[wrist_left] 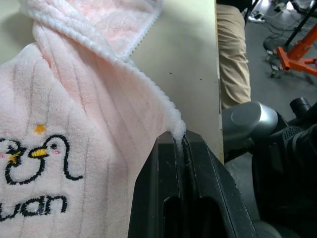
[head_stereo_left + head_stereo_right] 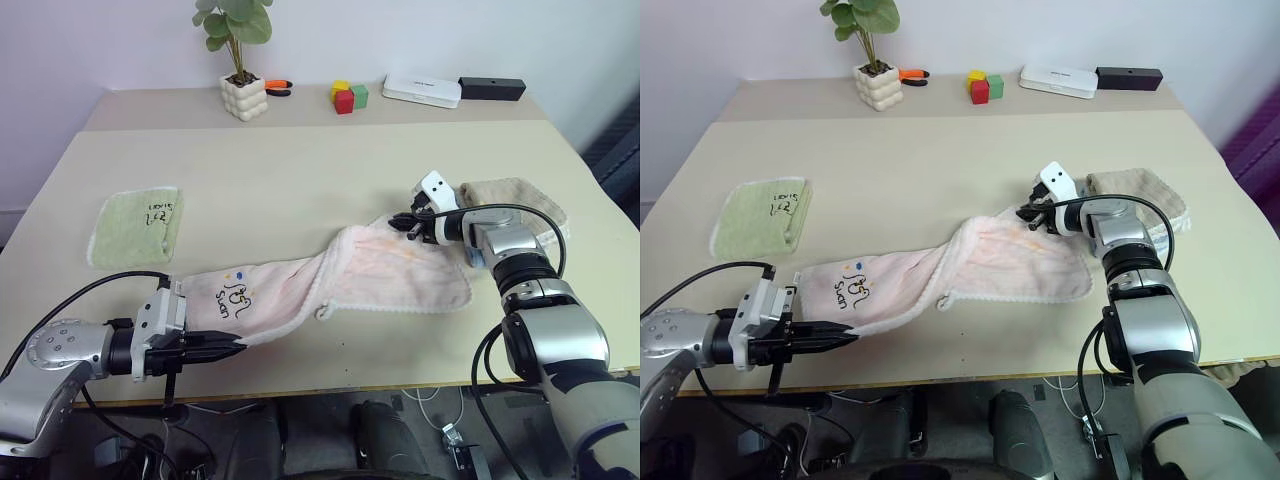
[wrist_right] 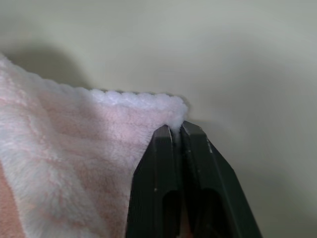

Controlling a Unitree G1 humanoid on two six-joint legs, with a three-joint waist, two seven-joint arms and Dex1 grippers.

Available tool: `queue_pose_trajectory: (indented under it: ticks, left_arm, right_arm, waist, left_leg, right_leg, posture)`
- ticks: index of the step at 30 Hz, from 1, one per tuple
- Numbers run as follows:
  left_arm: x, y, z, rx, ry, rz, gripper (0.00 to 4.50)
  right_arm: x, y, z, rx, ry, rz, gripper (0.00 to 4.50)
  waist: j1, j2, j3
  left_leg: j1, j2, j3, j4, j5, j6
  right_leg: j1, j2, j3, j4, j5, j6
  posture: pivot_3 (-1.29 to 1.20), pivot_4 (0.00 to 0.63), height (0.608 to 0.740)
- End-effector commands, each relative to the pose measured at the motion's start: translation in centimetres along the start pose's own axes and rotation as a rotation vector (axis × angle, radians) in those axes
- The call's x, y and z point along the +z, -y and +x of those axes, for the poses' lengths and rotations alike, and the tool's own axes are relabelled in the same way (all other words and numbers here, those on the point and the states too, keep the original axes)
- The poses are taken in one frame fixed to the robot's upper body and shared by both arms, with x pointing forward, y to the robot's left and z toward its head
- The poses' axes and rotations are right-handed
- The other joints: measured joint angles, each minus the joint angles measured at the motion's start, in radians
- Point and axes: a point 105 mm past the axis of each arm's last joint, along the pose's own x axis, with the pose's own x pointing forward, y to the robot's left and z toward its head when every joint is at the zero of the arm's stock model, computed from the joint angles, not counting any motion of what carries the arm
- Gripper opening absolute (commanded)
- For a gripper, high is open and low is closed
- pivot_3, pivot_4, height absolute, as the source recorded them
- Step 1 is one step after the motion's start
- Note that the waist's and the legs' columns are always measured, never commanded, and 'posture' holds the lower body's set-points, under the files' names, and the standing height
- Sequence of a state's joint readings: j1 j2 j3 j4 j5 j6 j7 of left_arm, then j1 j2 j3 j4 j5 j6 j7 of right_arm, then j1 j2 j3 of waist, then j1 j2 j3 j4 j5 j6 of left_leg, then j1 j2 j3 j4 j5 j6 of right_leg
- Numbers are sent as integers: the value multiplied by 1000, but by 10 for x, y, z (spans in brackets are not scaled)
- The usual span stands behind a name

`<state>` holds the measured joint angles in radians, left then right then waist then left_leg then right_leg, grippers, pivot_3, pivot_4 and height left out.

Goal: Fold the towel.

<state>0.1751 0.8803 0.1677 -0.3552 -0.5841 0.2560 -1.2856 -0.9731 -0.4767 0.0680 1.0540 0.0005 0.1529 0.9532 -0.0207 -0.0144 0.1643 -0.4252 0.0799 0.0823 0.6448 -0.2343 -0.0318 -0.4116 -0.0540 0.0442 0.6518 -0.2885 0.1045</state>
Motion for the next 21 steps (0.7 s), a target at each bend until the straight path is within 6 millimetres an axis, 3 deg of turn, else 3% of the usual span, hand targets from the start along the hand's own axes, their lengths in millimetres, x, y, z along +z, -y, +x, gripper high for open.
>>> queue_pose_trajectory:
  ticks: [1, 3, 6, 10, 17, 21]
  left_arm:
    - [5, -1, 3, -7, 14, 31, 0]
    - [6, -4, 2, 6, 18, 34, 0]
    - [16, -50, -12, 250, 110, 114, 0]
    - [25, -88, -27, 442, 173, 164, 0]
    - [36, -133, -46, 637, 222, 228, 0]
    - [44, -162, -51, 742, 211, 286, 0]
  right_arm:
    - [3, 9, -6, -52, 40, 10, 32]
    - [5, 10, -8, -59, 50, 0, 32]
    - [21, 16, -29, -58, 165, -50, 32]
    - [34, 17, -48, -60, 270, -48, 32]
    - [40, 14, -72, -84, 377, -70, 32]
    - [49, 19, -75, -121, 419, -93, 32]
  waist:
    - [2, 0, 0]
    - [2, 0, 0]
    - [16, 2, 1]
    - [9, 2, 1]
    - [6, 2, 1]
    - [8, 2, 1]
  left_leg:
    - [0, 0, 0, 0, 0, 0]
    - [0, 0, 0, 0, 0, 0]
    - [0, 0, 0, 1, 0, 0]
    - [-1, 0, 0, 2, 0, 0]
    - [-1, 1, 0, 1, 0, 1]
    - [-1, 1, 0, 2, 0, 1]
  right_leg:
    - [0, 0, 0, 0, 0, 0]
    - [0, 0, 0, 0, 0, 0]
    - [1, 0, 0, 0, 0, 0]
    - [1, 0, 0, 0, 1, 1]
    - [1, 2, 0, 0, 2, 3]
    - [1, 2, 0, 0, 2, 3]
  posture:
    - [0, 150, 735]
    - [0, 150, 735]
    - [0, 150, 735]
    - [0, 150, 735]
    - [0, 150, 735]
    - [0, 150, 735]
